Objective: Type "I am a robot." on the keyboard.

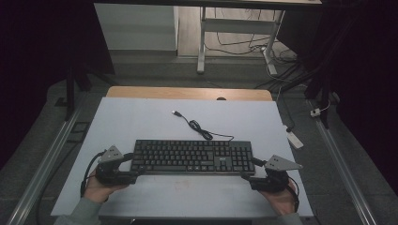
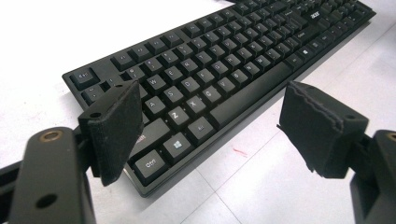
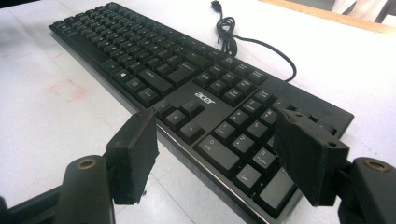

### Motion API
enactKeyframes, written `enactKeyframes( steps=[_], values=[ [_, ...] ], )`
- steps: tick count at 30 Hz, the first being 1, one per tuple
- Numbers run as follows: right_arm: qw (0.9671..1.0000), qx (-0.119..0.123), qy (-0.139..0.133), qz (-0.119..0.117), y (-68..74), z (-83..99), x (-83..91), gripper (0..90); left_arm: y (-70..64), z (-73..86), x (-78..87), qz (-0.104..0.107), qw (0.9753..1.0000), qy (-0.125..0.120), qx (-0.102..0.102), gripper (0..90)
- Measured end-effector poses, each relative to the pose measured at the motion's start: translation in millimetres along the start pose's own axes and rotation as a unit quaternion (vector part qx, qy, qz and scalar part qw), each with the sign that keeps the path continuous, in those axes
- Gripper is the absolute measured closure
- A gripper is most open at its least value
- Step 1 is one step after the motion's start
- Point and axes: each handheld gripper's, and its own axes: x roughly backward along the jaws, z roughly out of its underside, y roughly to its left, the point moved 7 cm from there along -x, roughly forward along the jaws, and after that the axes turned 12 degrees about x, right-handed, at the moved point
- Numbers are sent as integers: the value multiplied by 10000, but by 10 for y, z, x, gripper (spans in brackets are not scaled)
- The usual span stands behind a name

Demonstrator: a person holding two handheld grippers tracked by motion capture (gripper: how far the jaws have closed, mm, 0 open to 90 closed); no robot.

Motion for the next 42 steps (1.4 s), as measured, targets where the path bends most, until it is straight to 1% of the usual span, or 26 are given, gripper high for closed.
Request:
enactKeyframes(
  steps=[3, 7, 10, 11, 15, 19, 24, 28, 33, 37, 40, 41, 42],
  values=[
    [10000, -11, 30, -34, 14, -5, -27, 311, 8, 4, 11, -13, 10000, -21, 25, 218],
    [10000, -10, 23, -60, 42, -30, -64, 314, 15, 5, 21, -15, 10000, -26, 6, 218],
    [10000, 36, 61, -68, 66, -61, -94, 315, 31, 3, 25, -52, 10000, -58, -5, 221],
    [9999, 31, 18, -104, 80, -75, -113, 315, 37, 3, 25, -53, 10000, -65, -13, 222],
    [9998, 89, 85, -134, 115, -106, -158, 319, 56, -4, -3, -81, 9999, -55, -32, 230],
    [9998, 86, 39, -185, 135, -147, -192, 327, 52, -13, -24, -101, 9999, -38, -82, 236],
    [9997, 11, -41, -258, 135, -220, -265, 334, 67, 2, -42, -138, 9999, 4, -60, 246],
    [9994, -32, -126, -320, 167, -293, -340, 341, 63, -9, -39, -133, 9999, -40, -75, 259],
    [9992, 94, -19, -391, 234, -369, -438, 359, 65, -13, -48, -165, 9998, -64, -118, 279],
    [9989, 125, -16, -457, 276, -442, -510, 384, 65, -28, -46, -192, 9997, -122, -112, 295],
    [9983, 134, -58, -556, 315, -505, -579, 409, 66, -31, -45, -208, 9996, -137, -112, 309],
    [9983, 134, -58, -556, 315, -505, -579, 409, 67, -34, -46, -213, 9996, -142, -111, 309],
    [9980, 164, -49, -615, 346, -539, -626, 425, 68, -35, -47, -218, 9996, -146, -111, 315]
  ],
)
